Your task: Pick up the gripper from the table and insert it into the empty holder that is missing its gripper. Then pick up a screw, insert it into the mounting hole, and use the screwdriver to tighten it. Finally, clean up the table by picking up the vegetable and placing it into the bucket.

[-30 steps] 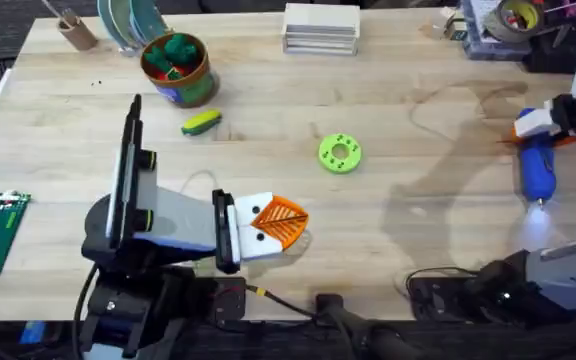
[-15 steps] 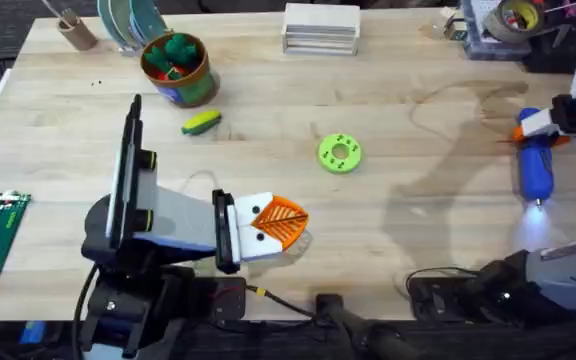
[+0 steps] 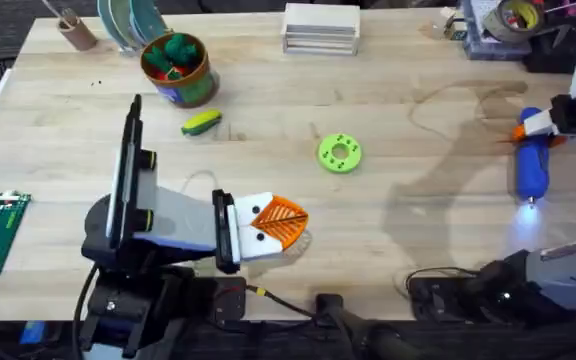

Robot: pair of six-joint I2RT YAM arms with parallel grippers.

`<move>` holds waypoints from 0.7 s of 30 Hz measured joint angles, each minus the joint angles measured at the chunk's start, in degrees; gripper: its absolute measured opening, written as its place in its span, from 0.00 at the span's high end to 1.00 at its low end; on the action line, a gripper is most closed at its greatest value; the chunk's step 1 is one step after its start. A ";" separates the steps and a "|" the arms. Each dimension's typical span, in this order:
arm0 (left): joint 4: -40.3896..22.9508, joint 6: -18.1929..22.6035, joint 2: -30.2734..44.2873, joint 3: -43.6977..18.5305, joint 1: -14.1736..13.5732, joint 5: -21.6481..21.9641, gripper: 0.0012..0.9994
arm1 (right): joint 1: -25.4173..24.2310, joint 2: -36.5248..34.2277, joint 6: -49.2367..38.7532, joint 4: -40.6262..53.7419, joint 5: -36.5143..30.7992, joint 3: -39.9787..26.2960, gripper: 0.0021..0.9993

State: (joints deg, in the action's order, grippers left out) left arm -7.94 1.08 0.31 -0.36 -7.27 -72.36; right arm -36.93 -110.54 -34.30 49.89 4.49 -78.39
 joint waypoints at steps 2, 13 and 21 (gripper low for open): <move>0.00 0.00 -0.01 0.00 0.00 0.00 1.00 | 0.00 0.00 0.00 0.02 0.02 0.00 0.97; 0.00 0.00 -0.02 0.00 0.00 0.00 1.00 | 0.28 4.28 1.53 0.28 1.38 0.24 0.97; 0.00 0.00 -0.02 0.00 0.00 0.00 1.00 | 0.37 16.55 6.70 -3.21 4.15 0.24 0.97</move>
State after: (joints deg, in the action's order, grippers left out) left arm -7.94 1.08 0.30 -0.36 -7.27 -72.36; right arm -36.56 -93.99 -27.60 46.68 8.64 -78.15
